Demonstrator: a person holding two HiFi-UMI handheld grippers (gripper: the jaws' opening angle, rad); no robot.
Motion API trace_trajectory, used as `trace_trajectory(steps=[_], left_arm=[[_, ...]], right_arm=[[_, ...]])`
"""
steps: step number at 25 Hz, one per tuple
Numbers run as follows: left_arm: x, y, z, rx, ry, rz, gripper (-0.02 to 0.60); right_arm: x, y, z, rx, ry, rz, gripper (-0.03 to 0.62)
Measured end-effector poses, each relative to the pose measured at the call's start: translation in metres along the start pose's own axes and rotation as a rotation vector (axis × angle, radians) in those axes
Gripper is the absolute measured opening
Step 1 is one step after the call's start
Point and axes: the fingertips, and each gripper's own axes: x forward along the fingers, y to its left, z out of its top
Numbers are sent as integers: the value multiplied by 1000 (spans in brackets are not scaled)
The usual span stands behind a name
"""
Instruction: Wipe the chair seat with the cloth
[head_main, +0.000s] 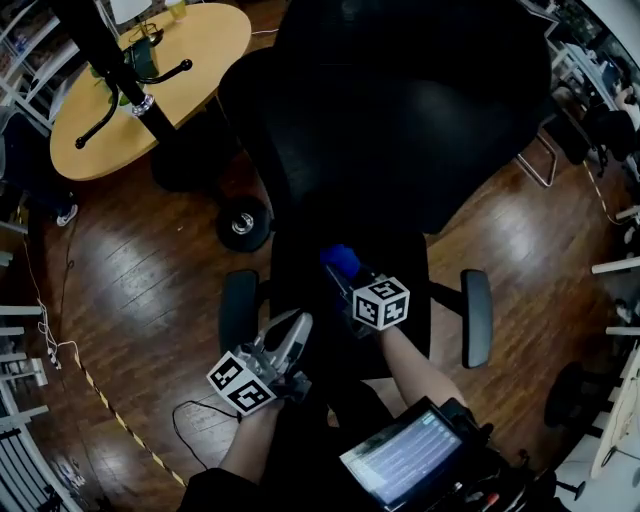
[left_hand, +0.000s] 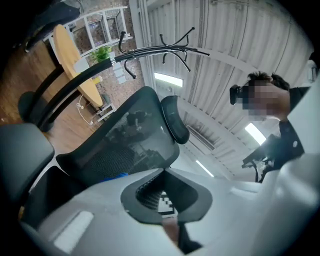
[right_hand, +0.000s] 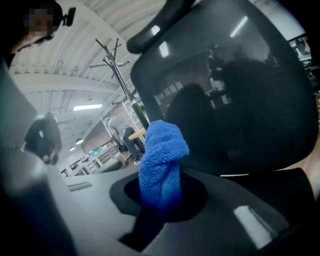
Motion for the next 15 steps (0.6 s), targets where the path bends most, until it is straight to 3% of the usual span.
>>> trace_trajectory(steps=[3,7,15], left_arm=[[4,21,-6,-5,-17,5,-8],[6,43,-15,-8,-24,32,-8],[-9,62,-13,-17,-36,59,-8]], right_arm=[[72,-26,-35,-27,115,-8,44],[138,-42,-65,-51,190,-36,44],[174,-56,-103,-134,276,-113,44]])
